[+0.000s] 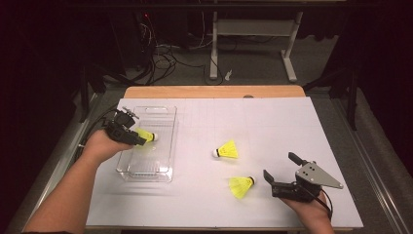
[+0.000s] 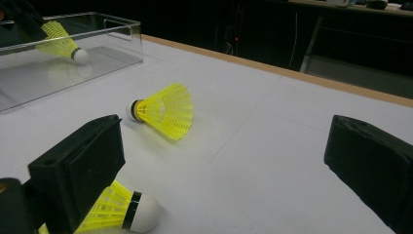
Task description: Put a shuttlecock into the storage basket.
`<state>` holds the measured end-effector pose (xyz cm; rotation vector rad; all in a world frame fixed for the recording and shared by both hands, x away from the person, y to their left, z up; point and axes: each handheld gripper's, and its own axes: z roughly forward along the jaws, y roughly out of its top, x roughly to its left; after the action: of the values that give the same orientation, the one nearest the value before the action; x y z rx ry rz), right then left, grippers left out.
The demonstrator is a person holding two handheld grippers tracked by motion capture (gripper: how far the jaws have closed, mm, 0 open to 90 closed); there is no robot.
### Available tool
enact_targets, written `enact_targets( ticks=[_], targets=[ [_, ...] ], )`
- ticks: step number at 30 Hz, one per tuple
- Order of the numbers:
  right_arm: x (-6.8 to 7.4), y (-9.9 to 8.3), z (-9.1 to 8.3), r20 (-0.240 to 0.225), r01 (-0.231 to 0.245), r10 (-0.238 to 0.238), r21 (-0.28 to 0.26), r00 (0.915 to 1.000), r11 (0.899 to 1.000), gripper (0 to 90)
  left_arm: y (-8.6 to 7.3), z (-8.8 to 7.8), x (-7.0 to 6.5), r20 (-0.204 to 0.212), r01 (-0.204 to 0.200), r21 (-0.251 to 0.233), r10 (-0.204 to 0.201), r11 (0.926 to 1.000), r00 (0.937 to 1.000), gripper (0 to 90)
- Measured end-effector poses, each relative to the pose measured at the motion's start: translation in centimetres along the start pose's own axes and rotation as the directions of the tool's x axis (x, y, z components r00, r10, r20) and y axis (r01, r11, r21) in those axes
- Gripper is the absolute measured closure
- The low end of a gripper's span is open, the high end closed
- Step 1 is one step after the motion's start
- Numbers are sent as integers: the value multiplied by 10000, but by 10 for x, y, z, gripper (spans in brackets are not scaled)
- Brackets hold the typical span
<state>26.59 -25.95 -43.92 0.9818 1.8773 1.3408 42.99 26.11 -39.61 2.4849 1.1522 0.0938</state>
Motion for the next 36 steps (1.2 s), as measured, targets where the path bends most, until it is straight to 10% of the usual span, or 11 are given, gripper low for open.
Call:
enact_targets(
  ticks=[15, 36],
  targets=[
    [1, 1, 0, -13, 30, -30, -19, 10000, 10000, 16, -6, -20, -2, -132, 241, -365, -246, 9990, 9996, 532],
    [2, 1, 2, -75, 64, -64, -15, 10000, 10000, 16, -7, -33, -52, -917, -356, -423, 316, 9985, 9953, 329]
  ],
)
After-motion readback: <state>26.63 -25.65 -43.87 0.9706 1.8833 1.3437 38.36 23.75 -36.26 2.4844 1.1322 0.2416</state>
